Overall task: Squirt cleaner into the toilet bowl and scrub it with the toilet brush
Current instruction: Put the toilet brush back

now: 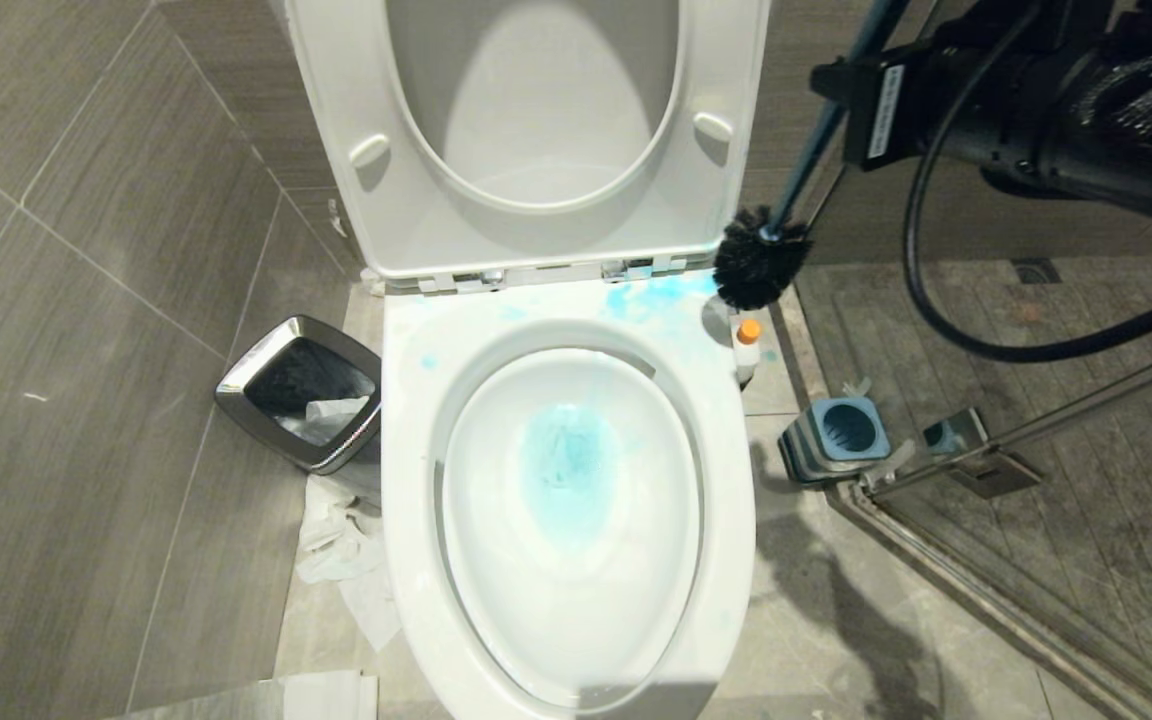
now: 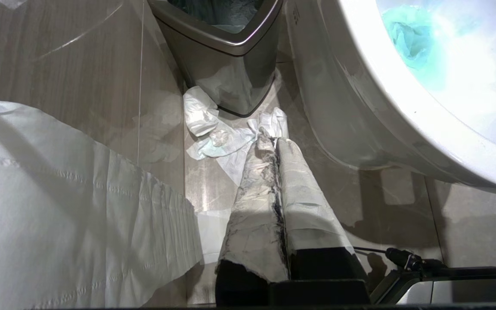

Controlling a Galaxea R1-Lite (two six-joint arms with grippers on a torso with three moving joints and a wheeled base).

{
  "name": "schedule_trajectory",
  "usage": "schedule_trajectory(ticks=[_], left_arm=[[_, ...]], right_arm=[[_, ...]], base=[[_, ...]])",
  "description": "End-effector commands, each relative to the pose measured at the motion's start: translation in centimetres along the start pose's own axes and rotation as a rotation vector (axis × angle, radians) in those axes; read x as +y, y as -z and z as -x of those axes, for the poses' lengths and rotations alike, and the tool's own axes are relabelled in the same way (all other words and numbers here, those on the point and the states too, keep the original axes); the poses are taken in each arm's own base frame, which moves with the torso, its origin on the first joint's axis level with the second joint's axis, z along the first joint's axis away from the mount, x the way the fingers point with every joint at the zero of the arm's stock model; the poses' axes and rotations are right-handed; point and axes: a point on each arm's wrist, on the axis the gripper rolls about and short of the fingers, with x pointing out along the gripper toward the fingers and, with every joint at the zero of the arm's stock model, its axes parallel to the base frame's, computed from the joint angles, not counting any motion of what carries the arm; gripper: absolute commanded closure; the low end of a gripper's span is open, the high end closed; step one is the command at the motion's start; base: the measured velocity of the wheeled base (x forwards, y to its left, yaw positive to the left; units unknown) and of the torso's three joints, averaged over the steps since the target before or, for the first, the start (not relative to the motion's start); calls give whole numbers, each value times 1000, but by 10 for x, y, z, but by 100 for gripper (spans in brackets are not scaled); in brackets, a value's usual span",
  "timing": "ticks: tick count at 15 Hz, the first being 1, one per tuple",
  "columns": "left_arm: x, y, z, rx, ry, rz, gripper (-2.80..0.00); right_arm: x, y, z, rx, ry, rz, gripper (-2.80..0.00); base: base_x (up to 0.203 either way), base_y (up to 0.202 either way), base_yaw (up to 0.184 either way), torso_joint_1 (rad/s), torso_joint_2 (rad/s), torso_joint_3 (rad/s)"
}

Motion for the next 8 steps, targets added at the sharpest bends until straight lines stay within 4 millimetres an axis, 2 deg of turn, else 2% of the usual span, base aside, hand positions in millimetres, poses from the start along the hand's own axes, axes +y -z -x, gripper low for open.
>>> schedule_trajectory(ticks=[1,3,5,8], left_arm=[[0,0,0,2,-1,0,0],[0,0,0,2,-1,-2,0],[0,0,0,2,-1,-2,0],[0,0,0,2,-1,-2,0]], right_arm=[[-42,-12,19,-15,109,16,0],[-68,-5,21,9,169,34,0],[-88,10,16,55,218,46,0],[-95,51,1,180,222,40,0]], base=[[0,0,0,0,0,0],[0,0,0,0,0,0],[0,0,0,0,0,0],[0,0,0,0,0,0]])
